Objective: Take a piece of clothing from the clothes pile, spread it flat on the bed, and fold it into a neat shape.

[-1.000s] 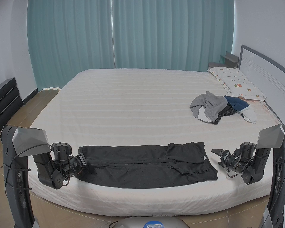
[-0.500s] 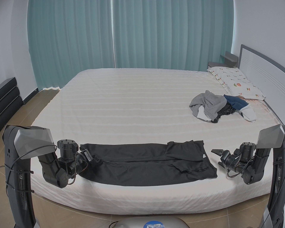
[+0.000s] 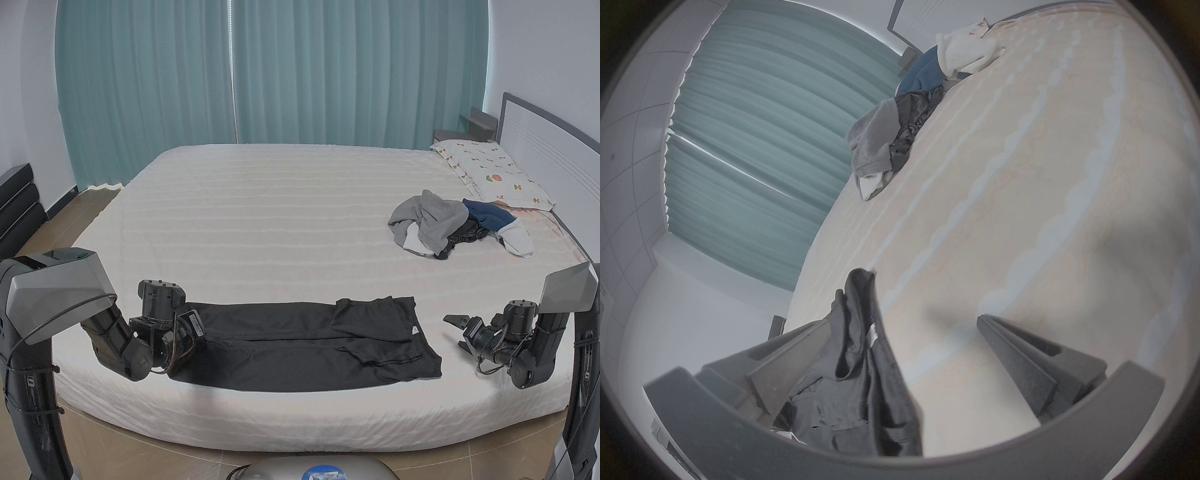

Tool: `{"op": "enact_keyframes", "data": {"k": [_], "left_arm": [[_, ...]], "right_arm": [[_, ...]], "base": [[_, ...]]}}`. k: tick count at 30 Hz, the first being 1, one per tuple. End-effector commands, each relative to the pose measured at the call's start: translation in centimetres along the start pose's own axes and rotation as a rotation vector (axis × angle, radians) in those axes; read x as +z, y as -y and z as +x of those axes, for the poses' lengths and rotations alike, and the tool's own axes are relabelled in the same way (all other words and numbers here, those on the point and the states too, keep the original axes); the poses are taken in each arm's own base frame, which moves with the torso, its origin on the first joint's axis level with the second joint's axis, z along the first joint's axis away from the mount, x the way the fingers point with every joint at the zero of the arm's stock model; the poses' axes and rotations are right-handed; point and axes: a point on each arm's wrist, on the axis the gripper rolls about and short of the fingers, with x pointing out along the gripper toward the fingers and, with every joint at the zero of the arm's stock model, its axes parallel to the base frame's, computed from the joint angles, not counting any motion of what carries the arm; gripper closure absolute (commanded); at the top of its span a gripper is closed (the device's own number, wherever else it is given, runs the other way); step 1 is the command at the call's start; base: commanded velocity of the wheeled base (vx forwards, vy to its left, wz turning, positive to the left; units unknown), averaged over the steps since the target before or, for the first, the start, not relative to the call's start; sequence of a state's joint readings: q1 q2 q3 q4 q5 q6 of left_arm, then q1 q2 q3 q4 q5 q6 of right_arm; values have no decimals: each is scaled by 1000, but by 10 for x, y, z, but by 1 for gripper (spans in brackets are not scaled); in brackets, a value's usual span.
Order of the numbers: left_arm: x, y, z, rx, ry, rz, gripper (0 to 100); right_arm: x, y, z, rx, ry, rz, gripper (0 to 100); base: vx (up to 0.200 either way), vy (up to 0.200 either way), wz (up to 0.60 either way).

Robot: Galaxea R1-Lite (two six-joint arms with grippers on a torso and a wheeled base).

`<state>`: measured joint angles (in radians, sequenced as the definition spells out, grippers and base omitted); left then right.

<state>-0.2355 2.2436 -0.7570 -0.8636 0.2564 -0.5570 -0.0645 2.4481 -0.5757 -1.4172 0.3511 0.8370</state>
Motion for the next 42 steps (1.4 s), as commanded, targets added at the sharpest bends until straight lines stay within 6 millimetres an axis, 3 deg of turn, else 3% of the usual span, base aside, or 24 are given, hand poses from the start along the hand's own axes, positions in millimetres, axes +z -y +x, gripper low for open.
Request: {"op": "enact_keyframes", "data": {"k": [1,8,25,32,42], "left_arm": [[14,25,-10,-16,25,17,100],[14,47,-24,-31,-32,64,100],[18,134,-55,-84,-186,68,100],[1,153,-46,-102,-213,95,100],[-14,168,-17,-55,-172,-15,100]], "right_arm": [[0,0,0,-1,-1,-2,0],[-1,1,0,-2,-4,-3,0],[-4,0,0,-6,-11,-8,0],[-4,1,0,-7,-12,-17,0],[-6,3,0,-13,-18,-29,0]], "base": [[0,-200,0],[0,-200,0],[0,-200,0],[0,-200,0],[0,0,0]]}}
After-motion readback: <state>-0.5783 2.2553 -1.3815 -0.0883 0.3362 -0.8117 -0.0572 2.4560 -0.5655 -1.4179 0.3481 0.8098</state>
